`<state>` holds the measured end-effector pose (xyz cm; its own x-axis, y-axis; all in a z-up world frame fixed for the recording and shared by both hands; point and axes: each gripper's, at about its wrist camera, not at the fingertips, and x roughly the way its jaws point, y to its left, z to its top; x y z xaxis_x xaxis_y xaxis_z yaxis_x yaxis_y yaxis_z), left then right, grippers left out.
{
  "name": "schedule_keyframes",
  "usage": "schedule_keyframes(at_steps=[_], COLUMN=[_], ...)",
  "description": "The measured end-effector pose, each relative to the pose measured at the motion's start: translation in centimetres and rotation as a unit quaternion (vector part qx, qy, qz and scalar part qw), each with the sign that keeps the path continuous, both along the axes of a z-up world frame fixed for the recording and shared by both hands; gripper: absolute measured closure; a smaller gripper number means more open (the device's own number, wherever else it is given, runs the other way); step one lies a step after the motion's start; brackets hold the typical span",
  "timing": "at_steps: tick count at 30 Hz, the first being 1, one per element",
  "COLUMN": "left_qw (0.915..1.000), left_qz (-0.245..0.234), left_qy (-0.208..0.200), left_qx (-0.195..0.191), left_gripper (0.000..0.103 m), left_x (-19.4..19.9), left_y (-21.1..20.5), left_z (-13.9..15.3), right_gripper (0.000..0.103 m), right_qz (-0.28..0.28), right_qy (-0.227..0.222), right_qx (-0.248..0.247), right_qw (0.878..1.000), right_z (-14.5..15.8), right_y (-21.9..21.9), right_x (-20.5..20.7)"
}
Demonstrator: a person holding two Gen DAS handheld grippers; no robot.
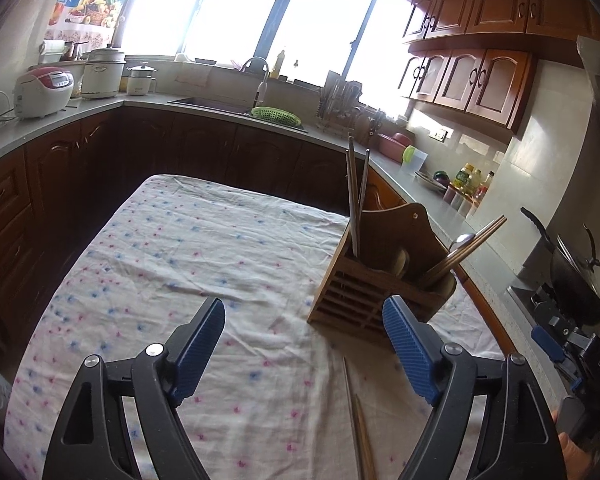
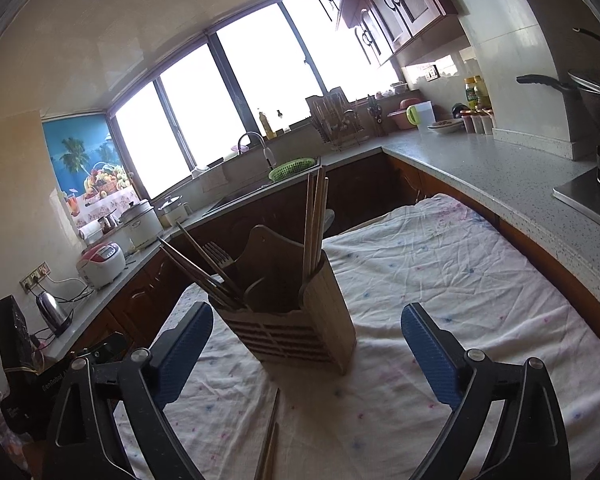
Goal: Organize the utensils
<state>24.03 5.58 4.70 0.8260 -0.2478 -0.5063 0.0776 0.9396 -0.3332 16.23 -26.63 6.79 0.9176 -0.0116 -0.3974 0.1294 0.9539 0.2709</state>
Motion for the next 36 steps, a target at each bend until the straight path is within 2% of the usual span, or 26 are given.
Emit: schedule_keyframes(at_steps=[15,19,22,28,31,36], left_qw=[0.9996,0.9996,0.9995,0.999,0.9977,0.9943], left_qz=[0.011,0.016,0.025,0.038,0.049,0.06], left_qy=[0.026,0.024,0.017,-0.014,-0.041,-0.078], left_qx=[-0.01,0.002,0.002,0.02,0.024,0.042], left_gripper=[0.022,0.022,0.017,0.013,0.001,0.001], left_x=[-4.9,-6.7,-8.2,-11.5,-13.5,-16.7], left_y=[1.0,1.1,1.5,2.0,2.1,1.5], left_z=[-1.2,-1.0,-0.6,0.4,0.6,0.0], right_gripper=[0.006,0.006,0.006,0.0,0.0,0.0], right_qz=[0.007,0.012,0.018,0.021,0.022,-0.002], right_qy=[0.032,0.036,0.032,-0.01,-0.044,-0.102], right_qx=[0.011,-0.002,-0.018,-0.075,-0.104,-0.147], right_qw=[0.999,0.999,0.999,0.997,0.993,0.984], right_z=[-2.6,-3.0,-2.7,-0.9,-0.3,-0.8], right_y=[1.3,2.1,2.8,4.8,5.8,6.8], right_x=[-4.0,-5.1,-5.9,-8.4,-10.0,-13.4])
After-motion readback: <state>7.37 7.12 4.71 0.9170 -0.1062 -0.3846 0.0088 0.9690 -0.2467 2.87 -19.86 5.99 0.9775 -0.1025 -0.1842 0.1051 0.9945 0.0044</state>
